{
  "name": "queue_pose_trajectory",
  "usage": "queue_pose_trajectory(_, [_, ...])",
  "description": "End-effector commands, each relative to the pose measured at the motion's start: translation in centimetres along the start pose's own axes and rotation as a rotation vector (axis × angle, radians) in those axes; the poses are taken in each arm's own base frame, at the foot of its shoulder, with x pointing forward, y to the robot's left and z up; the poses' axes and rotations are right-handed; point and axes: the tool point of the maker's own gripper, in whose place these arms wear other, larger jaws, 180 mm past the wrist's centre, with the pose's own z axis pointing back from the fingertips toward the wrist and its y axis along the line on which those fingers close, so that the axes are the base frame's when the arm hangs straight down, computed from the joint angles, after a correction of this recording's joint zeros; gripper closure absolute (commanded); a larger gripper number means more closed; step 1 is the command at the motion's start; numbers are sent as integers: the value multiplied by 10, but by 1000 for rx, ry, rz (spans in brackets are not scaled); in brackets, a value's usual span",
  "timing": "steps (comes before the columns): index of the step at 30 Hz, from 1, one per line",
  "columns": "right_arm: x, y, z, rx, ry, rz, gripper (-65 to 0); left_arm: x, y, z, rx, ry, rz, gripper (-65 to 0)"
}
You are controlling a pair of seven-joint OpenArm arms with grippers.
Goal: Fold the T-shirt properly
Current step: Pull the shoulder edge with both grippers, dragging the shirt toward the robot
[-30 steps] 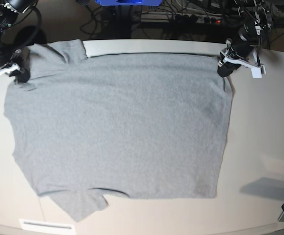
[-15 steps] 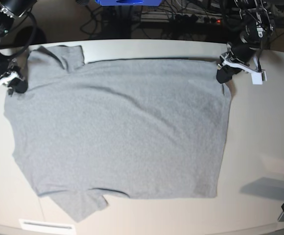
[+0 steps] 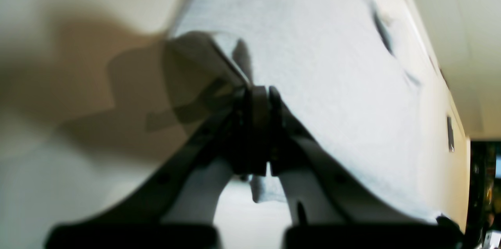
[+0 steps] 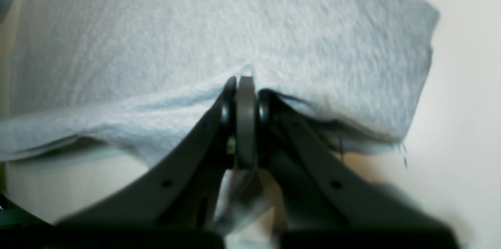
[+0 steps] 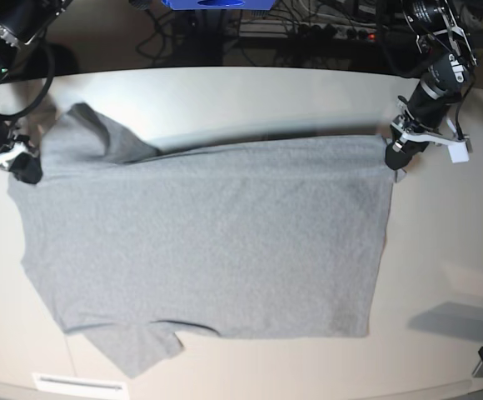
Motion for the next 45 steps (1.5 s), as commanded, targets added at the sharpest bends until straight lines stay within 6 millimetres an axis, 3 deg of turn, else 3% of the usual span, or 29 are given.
queue_pose_trajectory(1, [25,0,5,-1,-52,37,-3,13,-8,1,-25,-39,-10,0])
queue_pose_trajectory(10, [53,16,-11,48,-71,62,-4,37,-31,-15,-75,-102,25,0])
queue_pose_trajectory(15, [52,19,-30,90,-49,22,-4,35,-20,-29,-61,-90,78,0])
queue_pose_trajectory(22, [79,20,-38,105,-70,71,-4,36,-7,-40,-41,-88,125,0])
queue_pose_trajectory(30, [77,19,-58,136,-55,48,-4,50,-18,-54,-75,-109,144,0])
queue_pose_trajectory(40, [100,23,-65,153,-95,37,-4,62,-8,-75,-4,-120,108,0])
queue_pose_trajectory(45, [100,15,-70,83,-58,85,-4,64,-9,-84,-10,-117,134,0])
